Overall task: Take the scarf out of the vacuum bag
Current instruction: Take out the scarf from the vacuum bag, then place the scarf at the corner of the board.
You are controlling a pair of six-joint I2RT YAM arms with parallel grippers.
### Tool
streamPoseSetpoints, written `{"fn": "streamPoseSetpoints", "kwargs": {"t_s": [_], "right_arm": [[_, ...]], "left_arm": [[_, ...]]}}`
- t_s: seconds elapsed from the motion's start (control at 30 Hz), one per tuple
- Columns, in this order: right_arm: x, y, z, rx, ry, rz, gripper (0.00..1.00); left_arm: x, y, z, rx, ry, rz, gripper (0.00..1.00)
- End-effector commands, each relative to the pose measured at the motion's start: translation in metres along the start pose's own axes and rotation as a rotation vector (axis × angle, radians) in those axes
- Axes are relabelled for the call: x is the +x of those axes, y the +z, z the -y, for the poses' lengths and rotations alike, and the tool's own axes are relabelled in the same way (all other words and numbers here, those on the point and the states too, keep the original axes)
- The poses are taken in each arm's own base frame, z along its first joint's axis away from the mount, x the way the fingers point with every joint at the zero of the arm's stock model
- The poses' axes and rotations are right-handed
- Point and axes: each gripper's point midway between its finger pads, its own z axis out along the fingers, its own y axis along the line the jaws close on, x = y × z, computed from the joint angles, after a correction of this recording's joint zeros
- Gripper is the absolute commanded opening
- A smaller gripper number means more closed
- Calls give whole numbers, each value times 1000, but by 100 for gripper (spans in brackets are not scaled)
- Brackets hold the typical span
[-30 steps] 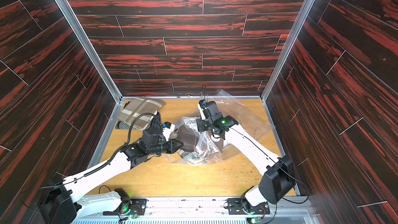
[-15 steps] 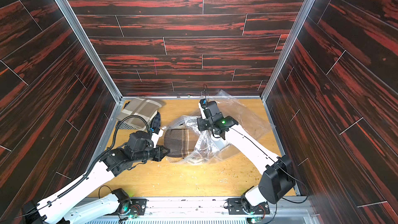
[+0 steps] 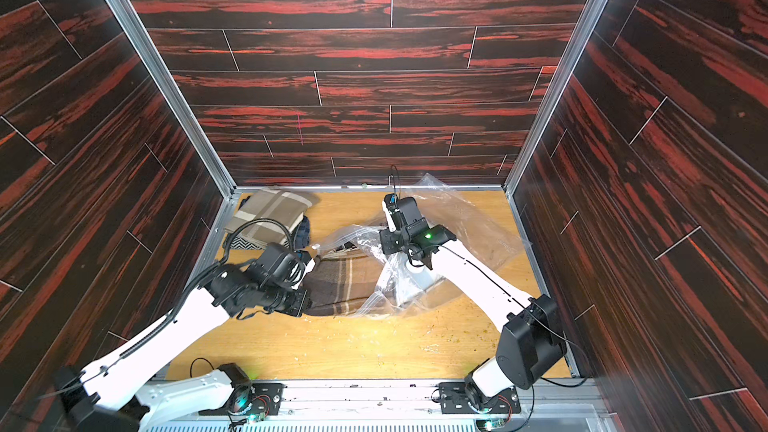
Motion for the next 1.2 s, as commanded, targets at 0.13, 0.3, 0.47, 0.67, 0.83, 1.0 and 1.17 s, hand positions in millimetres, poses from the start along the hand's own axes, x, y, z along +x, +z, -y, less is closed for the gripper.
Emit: {"fn": "streamPoseSetpoints", "kwargs": {"t_s": [0.13, 0.3, 0.47, 0.67, 0.83, 1.0, 1.17], "right_arm": [[-5, -5, 7, 20, -29, 41, 1], [-5, -10, 6, 10, -43, 47, 2], [-6, -13, 7, -1, -42, 56, 2], [2, -9, 3, -34, -32, 42, 1], [4, -8, 1, -55, -21, 39, 1], [5, -8, 0, -61, -20, 39, 1], [8, -7, 1, -65, -14, 35, 1]], "left_arm": [[18, -19, -61, -383, 55, -199, 0], [-3, -16, -79, -509, 37, -151, 0], [-27, -31, -102, -702, 62, -102, 0], [-57, -66, -136, -1015, 170, 10, 0], [-72, -61, -144, -1063, 294, 119, 0], [-85, -62, -147, -1073, 378, 257, 0], [-96, -86, -150, -1132, 425, 402, 0]]}}
